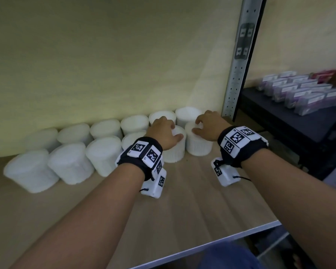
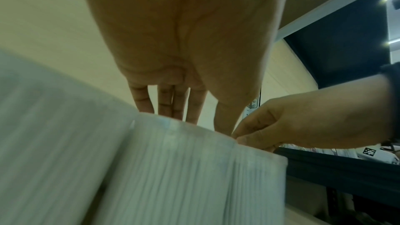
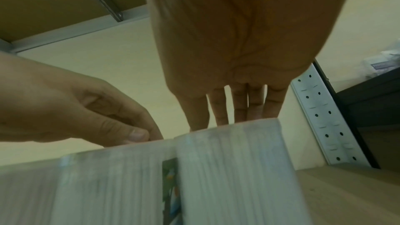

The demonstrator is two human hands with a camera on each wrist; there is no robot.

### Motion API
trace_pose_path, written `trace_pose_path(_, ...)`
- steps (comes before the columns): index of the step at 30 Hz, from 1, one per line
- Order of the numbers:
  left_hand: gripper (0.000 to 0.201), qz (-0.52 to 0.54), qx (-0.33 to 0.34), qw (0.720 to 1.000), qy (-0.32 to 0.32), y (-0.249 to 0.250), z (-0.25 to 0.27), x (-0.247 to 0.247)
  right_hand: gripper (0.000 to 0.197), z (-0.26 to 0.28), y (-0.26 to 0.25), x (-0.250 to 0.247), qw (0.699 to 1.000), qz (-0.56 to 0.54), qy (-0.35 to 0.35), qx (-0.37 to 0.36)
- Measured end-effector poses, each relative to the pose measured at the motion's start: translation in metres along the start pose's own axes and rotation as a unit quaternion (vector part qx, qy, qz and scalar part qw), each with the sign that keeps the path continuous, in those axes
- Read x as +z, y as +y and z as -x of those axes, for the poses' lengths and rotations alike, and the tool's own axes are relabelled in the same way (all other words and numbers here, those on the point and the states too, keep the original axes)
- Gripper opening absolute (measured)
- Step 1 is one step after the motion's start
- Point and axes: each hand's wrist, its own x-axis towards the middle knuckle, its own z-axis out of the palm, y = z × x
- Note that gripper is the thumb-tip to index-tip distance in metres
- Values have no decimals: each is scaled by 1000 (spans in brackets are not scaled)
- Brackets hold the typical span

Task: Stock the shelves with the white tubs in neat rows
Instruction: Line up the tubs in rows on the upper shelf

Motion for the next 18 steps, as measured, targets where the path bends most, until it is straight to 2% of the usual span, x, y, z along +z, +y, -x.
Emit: trace_pose_path(18, 53, 9, 7, 1000, 11, -3, 2, 2, 44, 1, 1, -1, 1000, -21, -9, -15)
